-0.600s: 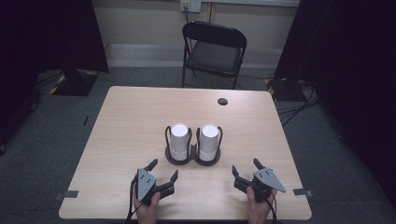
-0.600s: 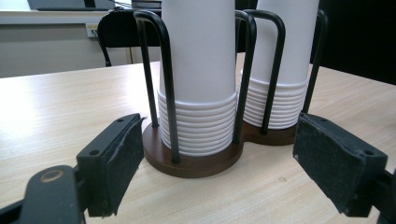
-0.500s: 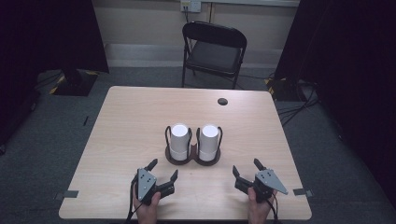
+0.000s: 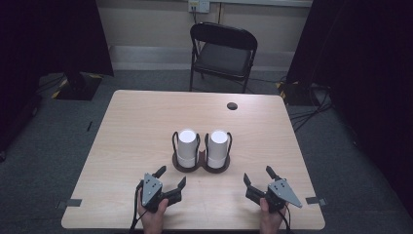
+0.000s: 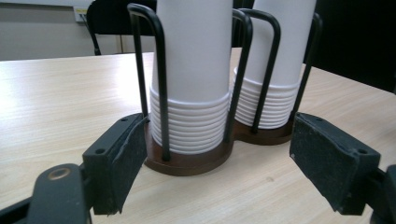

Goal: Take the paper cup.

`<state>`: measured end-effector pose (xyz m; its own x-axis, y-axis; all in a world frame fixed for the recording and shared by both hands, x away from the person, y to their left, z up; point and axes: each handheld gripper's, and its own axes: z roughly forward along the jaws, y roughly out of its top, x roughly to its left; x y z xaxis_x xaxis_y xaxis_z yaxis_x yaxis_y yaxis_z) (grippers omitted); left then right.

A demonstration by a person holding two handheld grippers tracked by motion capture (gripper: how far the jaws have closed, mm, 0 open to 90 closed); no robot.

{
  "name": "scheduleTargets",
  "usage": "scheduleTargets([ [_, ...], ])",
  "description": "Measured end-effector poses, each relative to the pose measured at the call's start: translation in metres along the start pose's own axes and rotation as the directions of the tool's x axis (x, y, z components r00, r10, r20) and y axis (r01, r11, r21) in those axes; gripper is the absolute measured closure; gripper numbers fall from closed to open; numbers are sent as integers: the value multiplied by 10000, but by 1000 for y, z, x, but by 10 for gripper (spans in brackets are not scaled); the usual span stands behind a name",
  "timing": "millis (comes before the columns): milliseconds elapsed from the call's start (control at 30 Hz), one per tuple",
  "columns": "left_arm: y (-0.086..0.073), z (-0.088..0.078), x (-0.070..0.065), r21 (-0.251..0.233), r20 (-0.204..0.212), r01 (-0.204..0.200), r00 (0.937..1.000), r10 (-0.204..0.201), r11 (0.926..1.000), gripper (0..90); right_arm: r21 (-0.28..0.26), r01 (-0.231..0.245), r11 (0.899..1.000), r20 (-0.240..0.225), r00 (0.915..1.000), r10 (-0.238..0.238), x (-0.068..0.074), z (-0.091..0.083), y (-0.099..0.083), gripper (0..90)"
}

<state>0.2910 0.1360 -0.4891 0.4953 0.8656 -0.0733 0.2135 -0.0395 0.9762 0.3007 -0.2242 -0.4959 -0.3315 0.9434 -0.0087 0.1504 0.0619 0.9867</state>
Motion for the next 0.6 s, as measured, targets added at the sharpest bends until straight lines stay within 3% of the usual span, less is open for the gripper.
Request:
scheduleTargets([
  [167,5,-3,-5,-113,603,-41,9982,47,9999,187,-231,-104,9997,256,9996,110,0,-2,-1,135],
  [267,11,-5,-8,-217,668,-331,9972,345,9992,190,-165,-139,9998,142,9998,142,0,-2,-1,137],
  [333,14,-5,-8,-358,949,-253,9951,287,9990,202,-199,-238,9995,62,9997,239,0,-2,-1,140],
  [500,18,2,-10,-47,1378,-555,9889,556,9984,245,-323,-773,9965,-176,9969,768,-4,-3,-1,188],
  [600,21,6,-11,-40,1651,-506,9850,506,9987,242,-369,-688,9969,-235,9974,680,-4,-3,-2,189],
])
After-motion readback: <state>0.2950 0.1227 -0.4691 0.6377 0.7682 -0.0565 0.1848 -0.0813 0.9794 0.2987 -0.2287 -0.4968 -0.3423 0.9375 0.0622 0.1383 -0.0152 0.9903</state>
